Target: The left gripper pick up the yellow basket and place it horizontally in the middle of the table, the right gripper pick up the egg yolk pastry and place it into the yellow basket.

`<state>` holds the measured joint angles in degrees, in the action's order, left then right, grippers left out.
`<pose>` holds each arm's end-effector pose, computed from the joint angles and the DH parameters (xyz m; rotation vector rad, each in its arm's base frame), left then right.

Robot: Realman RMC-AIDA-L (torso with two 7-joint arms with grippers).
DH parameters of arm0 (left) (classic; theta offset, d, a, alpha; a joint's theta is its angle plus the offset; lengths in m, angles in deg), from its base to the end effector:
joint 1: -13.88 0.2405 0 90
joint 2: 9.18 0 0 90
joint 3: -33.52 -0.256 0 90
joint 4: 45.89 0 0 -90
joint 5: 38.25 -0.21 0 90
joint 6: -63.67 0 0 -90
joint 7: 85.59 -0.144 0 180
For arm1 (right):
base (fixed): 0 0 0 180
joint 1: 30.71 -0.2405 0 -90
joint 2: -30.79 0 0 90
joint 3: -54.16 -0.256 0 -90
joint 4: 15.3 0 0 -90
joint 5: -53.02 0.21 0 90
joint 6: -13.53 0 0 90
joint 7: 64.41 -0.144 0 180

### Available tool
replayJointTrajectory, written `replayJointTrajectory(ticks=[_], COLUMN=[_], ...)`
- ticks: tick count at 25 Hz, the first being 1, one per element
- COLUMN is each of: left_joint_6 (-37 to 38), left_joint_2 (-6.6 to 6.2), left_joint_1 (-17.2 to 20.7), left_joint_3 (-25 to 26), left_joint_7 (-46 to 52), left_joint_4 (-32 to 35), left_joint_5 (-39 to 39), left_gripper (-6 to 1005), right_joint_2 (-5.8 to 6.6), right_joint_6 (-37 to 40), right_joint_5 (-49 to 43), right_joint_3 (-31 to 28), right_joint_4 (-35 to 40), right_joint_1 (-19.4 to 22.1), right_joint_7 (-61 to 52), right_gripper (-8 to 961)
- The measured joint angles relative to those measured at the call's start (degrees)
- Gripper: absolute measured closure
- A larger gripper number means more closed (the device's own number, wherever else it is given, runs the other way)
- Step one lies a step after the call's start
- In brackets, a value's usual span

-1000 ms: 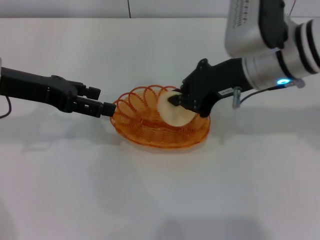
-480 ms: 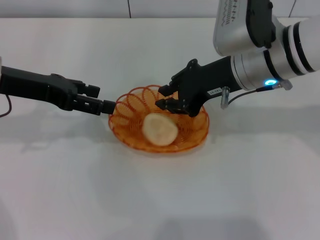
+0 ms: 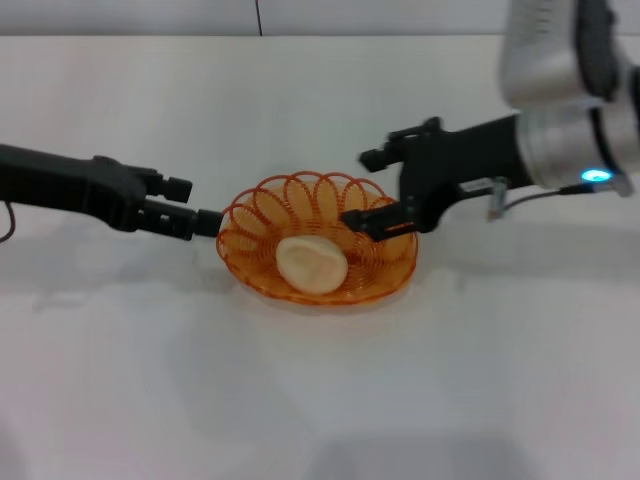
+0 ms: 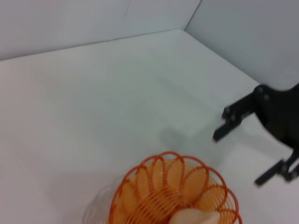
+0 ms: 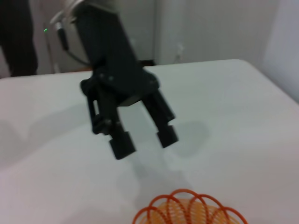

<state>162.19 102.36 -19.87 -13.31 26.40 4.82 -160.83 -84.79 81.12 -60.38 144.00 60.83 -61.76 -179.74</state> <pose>-0.2448 0.3478 0.0615 -2.8323 -1.0263 -0.3331 0.1153 0.3552 -0.0292 -2.8704 0.1827 0.1920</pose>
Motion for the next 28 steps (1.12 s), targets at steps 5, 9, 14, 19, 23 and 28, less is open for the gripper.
replayJointTrajectory(ticks=[5,9,14,19,23,28], left_joint_6=[0.37,1.23,3.94,5.63,6.22,6.43], left_joint_2=[-0.53,-1.32,-1.53,-1.27,-1.15,-1.27], left_joint_1=[1.74,3.73,4.71,5.26,5.33,5.45], left_joint_3=[-0.02,0.01,0.08,0.07,-0.02,0.04], left_joint_7=[-3.28,-5.98,-9.13,-11.65,-12.50,-13.23], left_joint_4=[0.00,0.02,0.39,0.99,1.43,1.61], left_joint_5=[-0.14,0.22,0.21,0.62,0.30,0.37], left_gripper=[112,112,112,112,111,111], right_joint_2=[0.16,0.28,0.32,0.37,0.37,0.35], right_joint_6=[2.88,5.23,8.97,10.62,11.25,12.68], right_joint_5=[5.28,7.63,7.68,7.76,7.78,7.69], right_joint_3=[-4.69,-6.62,-7.75,-7.85,-7.87,-8.15], right_joint_4=[3.06,4.59,4.74,4.33,4.33,4.81], right_joint_1=[7.59,12.32,15.61,17.56,17.65,17.60], right_joint_7=[5.22,8.88,12.01,14.55,14.68,14.70], right_gripper=[267,89,88,92,95,96])
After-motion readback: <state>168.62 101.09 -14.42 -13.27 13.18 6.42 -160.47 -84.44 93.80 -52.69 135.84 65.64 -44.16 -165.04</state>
